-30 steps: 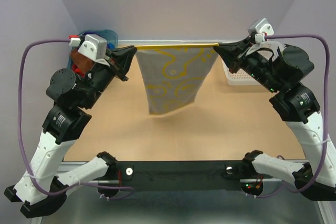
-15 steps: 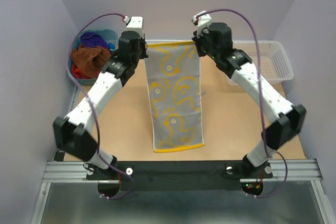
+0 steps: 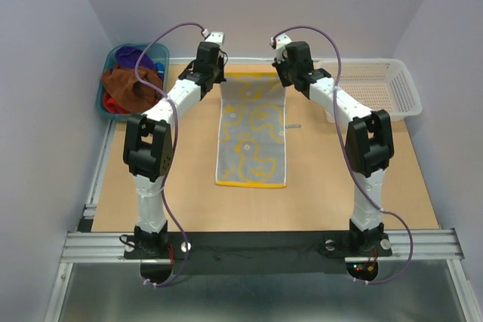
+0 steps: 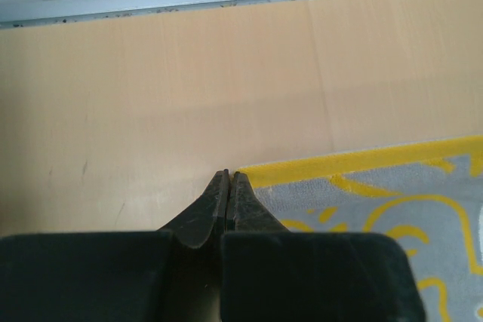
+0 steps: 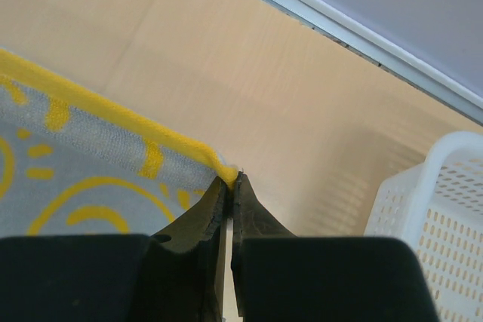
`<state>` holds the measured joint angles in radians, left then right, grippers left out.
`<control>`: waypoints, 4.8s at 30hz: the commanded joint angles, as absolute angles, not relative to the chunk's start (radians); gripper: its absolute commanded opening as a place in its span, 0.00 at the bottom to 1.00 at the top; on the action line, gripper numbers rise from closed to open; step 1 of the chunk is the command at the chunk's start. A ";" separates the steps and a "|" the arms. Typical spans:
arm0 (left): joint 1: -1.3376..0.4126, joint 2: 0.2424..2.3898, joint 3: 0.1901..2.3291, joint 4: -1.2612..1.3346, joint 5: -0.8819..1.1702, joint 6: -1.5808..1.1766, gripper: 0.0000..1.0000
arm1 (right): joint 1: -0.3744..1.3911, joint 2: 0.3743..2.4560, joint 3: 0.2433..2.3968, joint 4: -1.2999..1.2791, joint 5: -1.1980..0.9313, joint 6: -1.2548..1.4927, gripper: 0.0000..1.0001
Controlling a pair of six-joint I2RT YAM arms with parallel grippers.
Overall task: Fold and stack the towels
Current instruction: Fold the towel
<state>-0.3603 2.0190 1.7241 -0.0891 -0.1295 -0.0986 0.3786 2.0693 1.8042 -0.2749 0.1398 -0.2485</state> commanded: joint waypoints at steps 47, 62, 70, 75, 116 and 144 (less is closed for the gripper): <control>-0.316 1.286 0.943 -0.360 0.084 -0.275 0.00 | 0.357 1.425 1.085 -0.586 -0.259 0.193 0.00; -0.319 1.344 0.822 -0.298 0.106 -0.328 0.00 | 0.357 1.483 0.982 -0.594 -0.264 0.244 0.01; -0.321 1.399 0.782 -0.285 0.075 -0.367 0.00 | 0.356 1.545 0.933 -0.558 -0.285 0.271 0.01; -0.319 1.405 0.755 -0.270 0.071 -0.387 0.00 | 0.356 1.569 0.896 -0.546 -0.316 0.279 0.01; -0.365 1.445 0.850 -0.094 0.184 -0.502 0.56 | 0.359 1.985 1.403 -0.315 -0.155 0.351 0.35; -0.521 1.293 0.621 -0.084 0.086 -0.660 0.51 | 0.331 1.513 0.911 -0.290 -0.304 0.500 0.49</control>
<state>-0.5037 1.2854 0.6220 -0.1001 0.1139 -0.6445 0.3267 1.5623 0.9485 -0.3294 -0.2550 0.4591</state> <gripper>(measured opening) 0.526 0.489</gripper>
